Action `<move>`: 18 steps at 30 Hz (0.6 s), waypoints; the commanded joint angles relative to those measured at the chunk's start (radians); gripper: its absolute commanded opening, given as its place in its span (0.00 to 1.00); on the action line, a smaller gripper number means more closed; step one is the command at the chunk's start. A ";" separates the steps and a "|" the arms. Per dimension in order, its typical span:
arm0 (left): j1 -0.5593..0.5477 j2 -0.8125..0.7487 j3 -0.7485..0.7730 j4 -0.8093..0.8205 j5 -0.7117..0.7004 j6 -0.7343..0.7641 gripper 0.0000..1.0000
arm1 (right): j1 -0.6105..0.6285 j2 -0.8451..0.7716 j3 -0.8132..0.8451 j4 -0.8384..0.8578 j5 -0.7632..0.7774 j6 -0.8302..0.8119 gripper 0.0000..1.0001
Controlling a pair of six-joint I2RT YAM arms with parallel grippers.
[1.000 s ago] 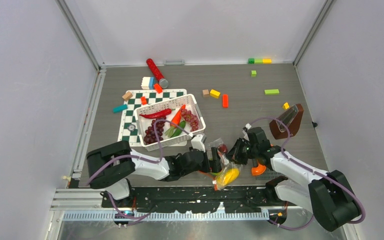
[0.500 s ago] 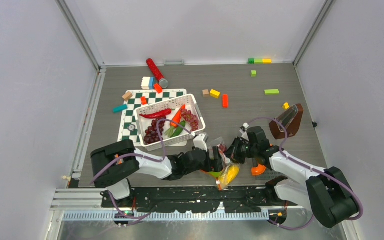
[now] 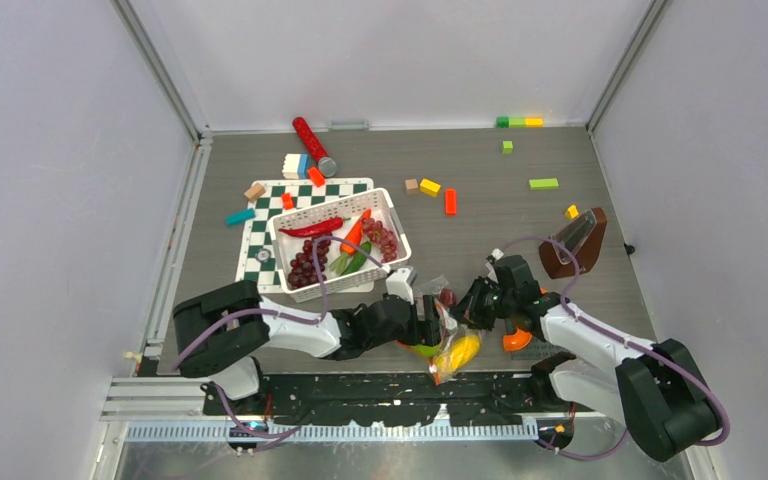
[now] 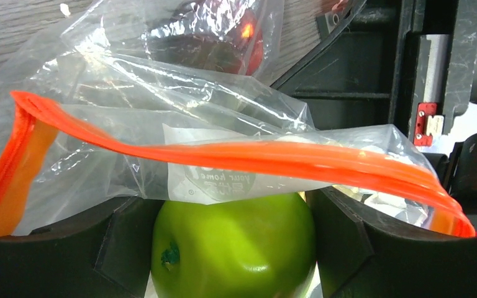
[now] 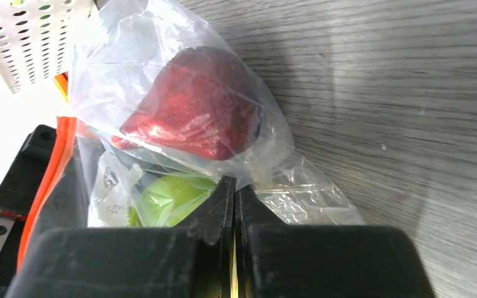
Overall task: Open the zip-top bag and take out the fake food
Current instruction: Pick up the fake fruit from the zipper food storage bag.
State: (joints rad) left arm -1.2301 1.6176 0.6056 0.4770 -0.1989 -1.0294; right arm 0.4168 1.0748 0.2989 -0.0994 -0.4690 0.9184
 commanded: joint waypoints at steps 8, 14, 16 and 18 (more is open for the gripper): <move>0.001 -0.191 0.039 -0.238 -0.030 0.113 0.60 | 0.002 -0.076 0.026 -0.138 0.192 -0.027 0.00; 0.001 -0.272 0.042 -0.340 -0.048 0.145 0.60 | 0.002 -0.107 0.015 -0.153 0.239 -0.016 0.00; 0.000 -0.288 0.046 -0.370 -0.049 0.150 0.60 | 0.002 -0.112 0.016 -0.160 0.249 -0.021 0.00; 0.001 -0.304 0.049 -0.390 -0.050 0.153 0.60 | 0.002 -0.112 0.020 -0.169 0.254 -0.027 0.00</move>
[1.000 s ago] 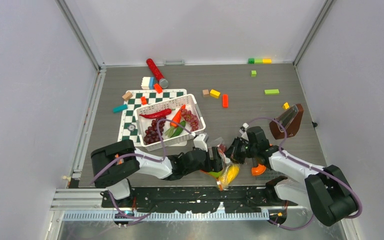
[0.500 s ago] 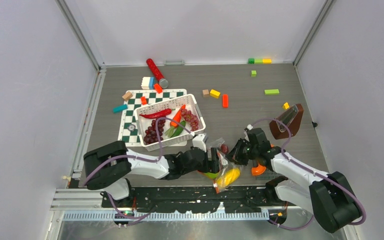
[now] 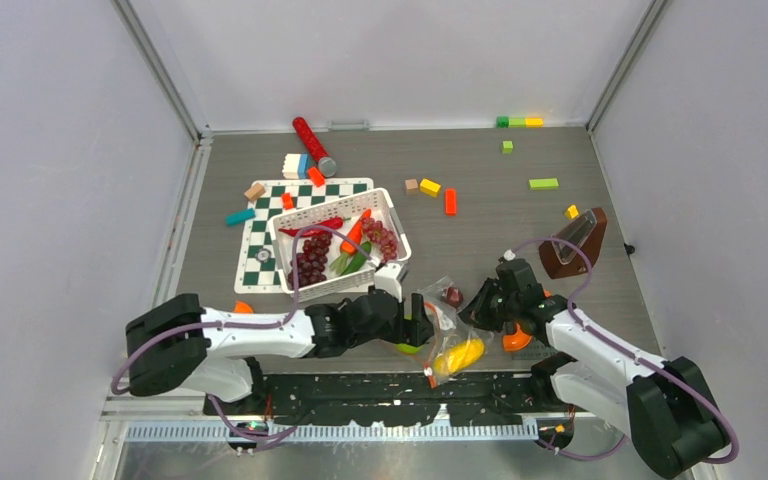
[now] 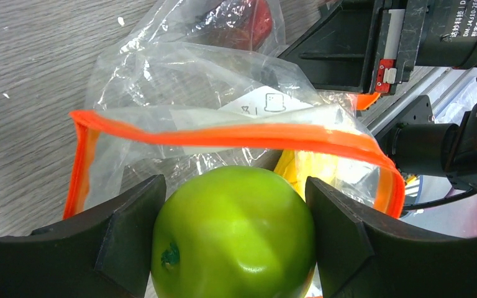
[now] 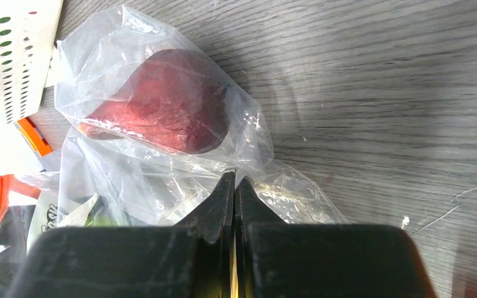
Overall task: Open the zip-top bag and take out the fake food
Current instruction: Pick up the fake fruit from the zipper food storage bag.
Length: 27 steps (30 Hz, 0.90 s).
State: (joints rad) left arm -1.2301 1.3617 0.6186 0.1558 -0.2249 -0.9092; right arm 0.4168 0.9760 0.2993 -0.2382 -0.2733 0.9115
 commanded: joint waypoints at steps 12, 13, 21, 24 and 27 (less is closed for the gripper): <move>0.003 -0.186 0.045 -0.279 -0.100 0.039 0.61 | 0.002 -0.026 0.022 -0.050 0.091 -0.018 0.00; 0.004 -0.199 0.047 -0.300 -0.109 0.042 0.61 | 0.002 -0.034 0.023 -0.057 0.100 -0.017 0.00; 0.058 -0.315 0.061 -0.425 -0.122 0.100 0.61 | 0.002 -0.080 0.024 -0.077 0.130 -0.001 0.00; 0.123 -0.347 0.058 -0.446 -0.082 0.117 0.61 | 0.002 -0.076 0.024 -0.078 0.130 -0.003 0.00; 0.187 -0.377 0.059 -0.460 -0.039 0.138 0.61 | 0.002 -0.068 0.026 -0.079 0.127 -0.006 0.00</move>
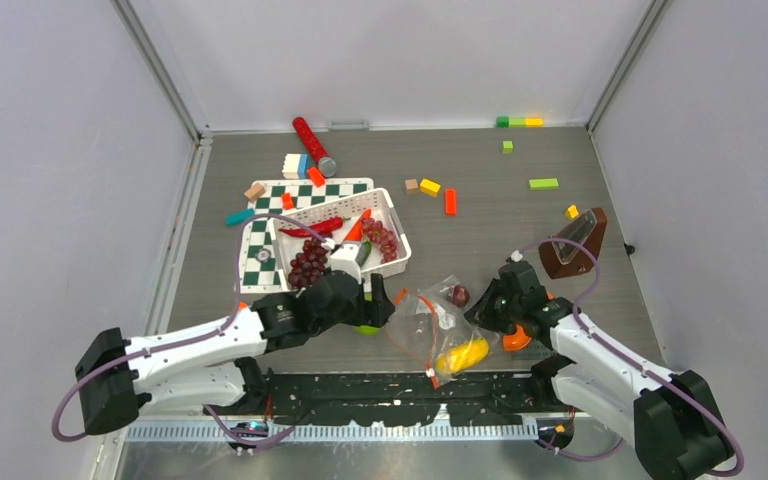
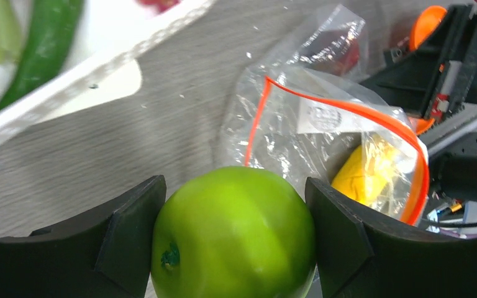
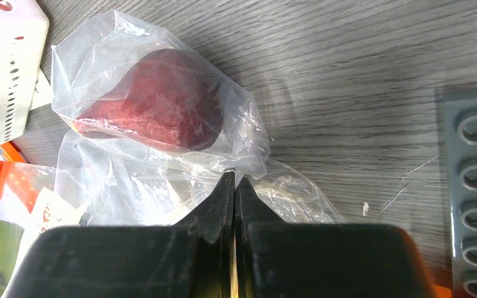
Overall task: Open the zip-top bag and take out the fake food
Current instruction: Pick up the fake fruit from the zipper food storage bag, then place the fake fruit in the bin.
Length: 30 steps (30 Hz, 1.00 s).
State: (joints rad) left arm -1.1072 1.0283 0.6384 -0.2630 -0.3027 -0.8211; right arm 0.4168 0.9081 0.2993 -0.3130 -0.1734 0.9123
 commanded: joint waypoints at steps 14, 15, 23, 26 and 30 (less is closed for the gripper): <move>0.259 -0.134 0.091 -0.134 0.130 0.138 0.61 | 0.002 0.013 0.031 -0.005 0.019 -0.009 0.00; 0.271 -0.138 0.095 -0.139 0.135 0.145 0.61 | 0.002 0.014 0.031 -0.005 0.019 -0.010 0.00; 0.370 -0.136 0.147 -0.176 0.188 0.204 0.61 | 0.002 0.009 0.025 -0.008 0.015 -0.007 0.00; 0.409 -0.120 0.164 -0.180 0.215 0.223 0.61 | -0.025 0.003 0.025 -0.013 0.015 -0.006 0.00; 0.463 -0.100 0.189 -0.180 0.251 0.248 0.61 | 0.002 -0.009 0.025 -0.023 0.018 -0.008 0.00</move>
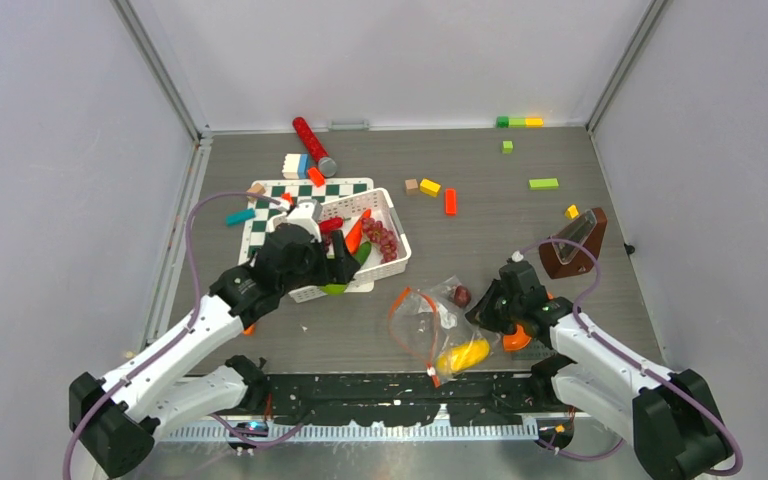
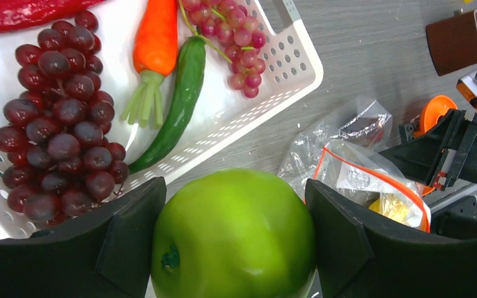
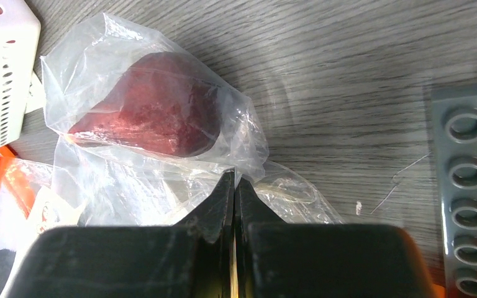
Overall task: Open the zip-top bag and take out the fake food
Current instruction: Place the fake fruit in the bin.
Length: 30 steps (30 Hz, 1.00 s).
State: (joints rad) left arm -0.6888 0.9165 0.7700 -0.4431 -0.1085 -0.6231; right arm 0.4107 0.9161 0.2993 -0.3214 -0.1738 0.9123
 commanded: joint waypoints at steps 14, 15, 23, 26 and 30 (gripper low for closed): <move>0.264 0.106 0.121 0.032 0.228 0.108 0.61 | 0.008 -0.042 0.023 -0.033 0.020 -0.013 0.00; 0.272 0.117 0.123 0.033 0.230 0.112 0.61 | 0.008 -0.046 0.024 -0.035 0.020 -0.014 0.00; 0.321 0.225 0.152 0.073 0.225 0.157 0.61 | 0.008 -0.060 0.022 -0.054 0.027 -0.020 0.00; 0.361 0.284 0.185 0.083 0.228 0.177 0.61 | 0.008 -0.060 0.023 -0.054 0.027 -0.020 0.00; 0.423 0.347 0.216 0.100 0.230 0.193 0.60 | 0.008 -0.065 0.026 -0.058 0.025 -0.020 0.00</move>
State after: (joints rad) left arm -0.3195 1.2285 0.9264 -0.4091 0.1070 -0.4690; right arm 0.4133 0.8696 0.2993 -0.3717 -0.1665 0.9108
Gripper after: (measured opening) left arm 0.793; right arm 0.042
